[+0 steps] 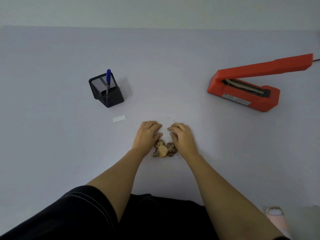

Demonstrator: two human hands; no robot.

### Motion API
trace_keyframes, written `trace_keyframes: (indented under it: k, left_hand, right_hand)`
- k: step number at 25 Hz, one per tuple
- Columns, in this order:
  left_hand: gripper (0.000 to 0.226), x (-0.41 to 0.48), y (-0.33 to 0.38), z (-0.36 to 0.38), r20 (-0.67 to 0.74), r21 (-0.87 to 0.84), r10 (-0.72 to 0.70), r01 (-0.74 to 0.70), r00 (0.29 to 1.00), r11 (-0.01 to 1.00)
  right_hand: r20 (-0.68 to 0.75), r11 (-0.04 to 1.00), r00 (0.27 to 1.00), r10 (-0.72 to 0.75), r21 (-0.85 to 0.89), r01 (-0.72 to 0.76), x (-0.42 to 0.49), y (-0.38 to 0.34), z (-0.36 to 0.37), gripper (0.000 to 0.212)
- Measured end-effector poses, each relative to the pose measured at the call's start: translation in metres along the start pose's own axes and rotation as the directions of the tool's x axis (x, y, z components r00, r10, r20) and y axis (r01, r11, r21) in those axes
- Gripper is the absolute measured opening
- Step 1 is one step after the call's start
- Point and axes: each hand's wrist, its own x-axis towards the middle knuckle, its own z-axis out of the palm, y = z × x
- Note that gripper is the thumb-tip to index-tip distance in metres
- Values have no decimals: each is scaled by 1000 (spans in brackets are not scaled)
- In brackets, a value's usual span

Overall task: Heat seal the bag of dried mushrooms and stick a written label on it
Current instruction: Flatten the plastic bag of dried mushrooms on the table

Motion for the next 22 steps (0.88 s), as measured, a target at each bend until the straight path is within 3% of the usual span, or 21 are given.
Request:
trace_keyframes:
  k: [2,8,11,15,18,22]
  left_hand:
    - [40,1,-2,-2,18,31,1,-1,1000,1000]
    - [54,4,-5,-9,163,142,-40,17,986,990]
    - [49,4,-2,-7,87,110,-27,18,996,994]
    - [23,3,1,-2,34,8,37,-37,999,999]
    - [28,4,-3,0,32,11,65,-65,997,998]
    - [42,9,-2,-7,156,79,26,-39,987,996]
  right_hand:
    - [-2,996,1000,-28,-80,28,-1,3,-2,29]
    - [105,960,991,84,-276,-52,-1,0,-11,47]
    - [83,969,990,117,-227,-96,1,-3,-13,45]
    - [74,993,997,26,-118,-17,2,-3,-9,20]
    - [54,994,998,-9,-104,14,0,-2,-5,26]
    - [113,985,992,48,-169,-28,2,-3,-9,40]
